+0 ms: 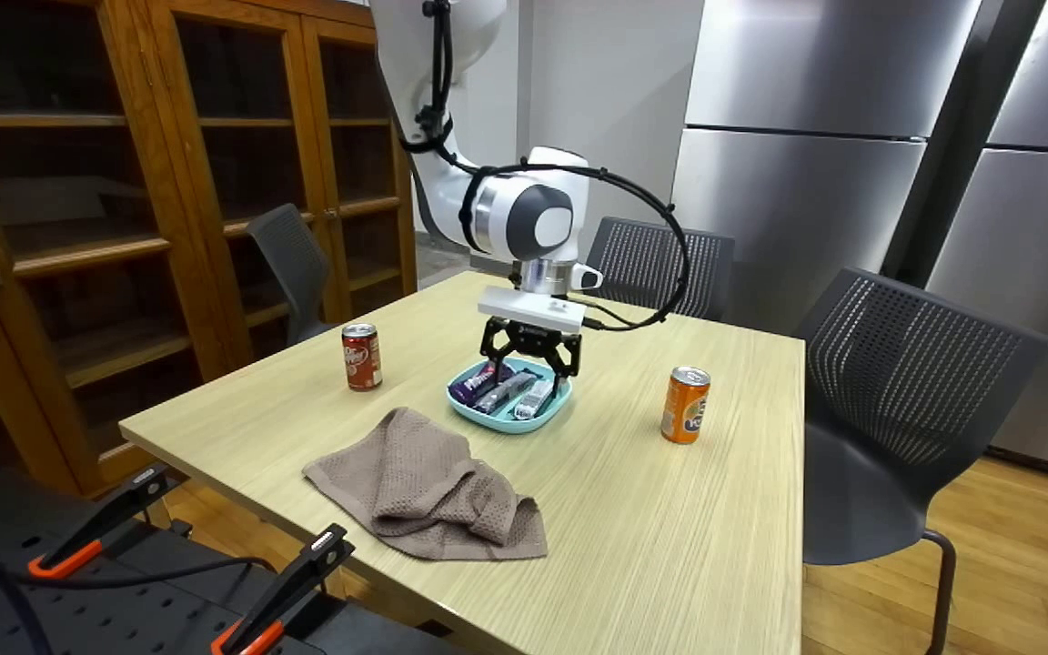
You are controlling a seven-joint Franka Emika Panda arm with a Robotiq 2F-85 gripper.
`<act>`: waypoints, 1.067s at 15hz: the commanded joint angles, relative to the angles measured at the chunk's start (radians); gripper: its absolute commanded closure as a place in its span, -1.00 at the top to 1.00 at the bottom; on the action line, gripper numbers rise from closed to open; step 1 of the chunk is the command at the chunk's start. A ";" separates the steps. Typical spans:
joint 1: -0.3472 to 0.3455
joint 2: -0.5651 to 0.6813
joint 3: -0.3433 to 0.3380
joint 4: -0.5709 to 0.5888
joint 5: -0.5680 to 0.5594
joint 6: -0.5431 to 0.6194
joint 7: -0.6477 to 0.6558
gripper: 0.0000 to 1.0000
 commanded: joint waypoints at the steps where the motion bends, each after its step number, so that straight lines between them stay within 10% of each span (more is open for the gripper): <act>1: -0.015 -0.114 0.008 -0.132 -0.026 0.036 -0.043 1.00; 16: -0.017 -0.171 -0.002 -0.226 -0.069 0.072 -0.104 1.00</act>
